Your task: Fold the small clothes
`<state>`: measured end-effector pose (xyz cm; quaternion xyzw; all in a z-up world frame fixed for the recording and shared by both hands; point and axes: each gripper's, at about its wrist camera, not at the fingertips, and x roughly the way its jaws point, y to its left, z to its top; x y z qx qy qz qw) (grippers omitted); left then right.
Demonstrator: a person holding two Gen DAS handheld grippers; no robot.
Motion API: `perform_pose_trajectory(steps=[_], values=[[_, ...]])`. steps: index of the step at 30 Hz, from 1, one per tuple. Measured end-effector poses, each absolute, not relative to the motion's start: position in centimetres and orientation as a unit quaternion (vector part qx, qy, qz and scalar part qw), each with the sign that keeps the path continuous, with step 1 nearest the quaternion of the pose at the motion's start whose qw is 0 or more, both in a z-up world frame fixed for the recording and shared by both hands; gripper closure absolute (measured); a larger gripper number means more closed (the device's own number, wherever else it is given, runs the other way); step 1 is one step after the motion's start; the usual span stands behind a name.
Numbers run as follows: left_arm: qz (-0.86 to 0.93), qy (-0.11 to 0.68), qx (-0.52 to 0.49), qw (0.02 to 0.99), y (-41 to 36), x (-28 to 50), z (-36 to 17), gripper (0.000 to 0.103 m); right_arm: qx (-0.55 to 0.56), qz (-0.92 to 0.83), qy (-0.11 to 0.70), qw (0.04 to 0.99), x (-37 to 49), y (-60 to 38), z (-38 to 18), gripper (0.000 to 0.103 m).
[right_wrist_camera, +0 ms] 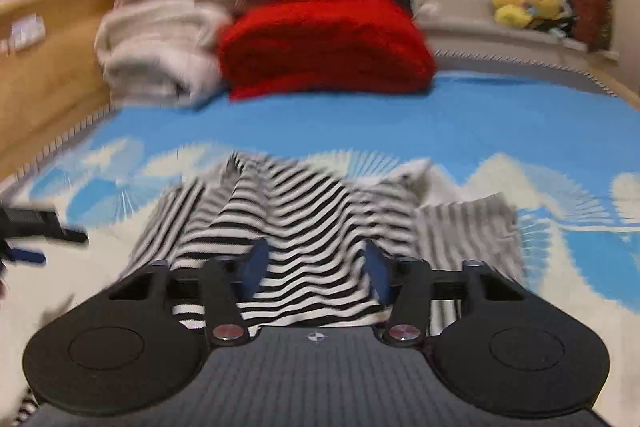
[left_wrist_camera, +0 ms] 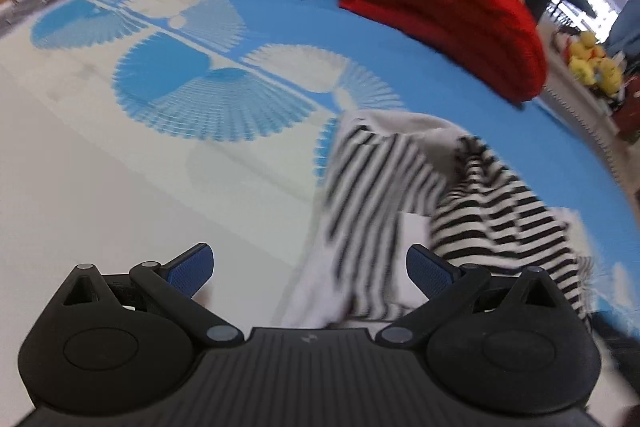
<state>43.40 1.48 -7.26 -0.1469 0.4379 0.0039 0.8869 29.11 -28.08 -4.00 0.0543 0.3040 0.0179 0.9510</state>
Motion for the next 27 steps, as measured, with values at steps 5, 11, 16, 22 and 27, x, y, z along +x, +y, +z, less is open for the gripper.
perform_pose_trajectory(steps=[5,11,16,22,27], values=[[-0.040,0.476,-0.140,0.867,-1.2,44.1,-8.9,0.000,0.009,-0.006,0.403,0.915,33.7,-26.7,-11.4,0.066],[-0.124,0.424,-0.111,0.890,-1.1,42.9,-5.6,0.000,0.136,0.000,0.331,0.934,34.7,-34.0,-5.9,0.057],[-0.150,0.390,-0.076,0.905,-4.8,49.6,-1.6,0.000,0.195,-0.016,0.364,0.911,41.5,-41.0,-5.5,0.053],[-0.185,0.486,-0.117,0.846,-11.6,61.3,-7.0,0.000,0.319,-0.021,0.416,0.851,47.2,-42.9,-10.6,0.032],[-0.197,0.495,-0.144,0.834,-12.7,64.3,-10.9,0.099,0.316,0.015,0.363,0.877,48.0,-42.9,-9.3,0.095]])
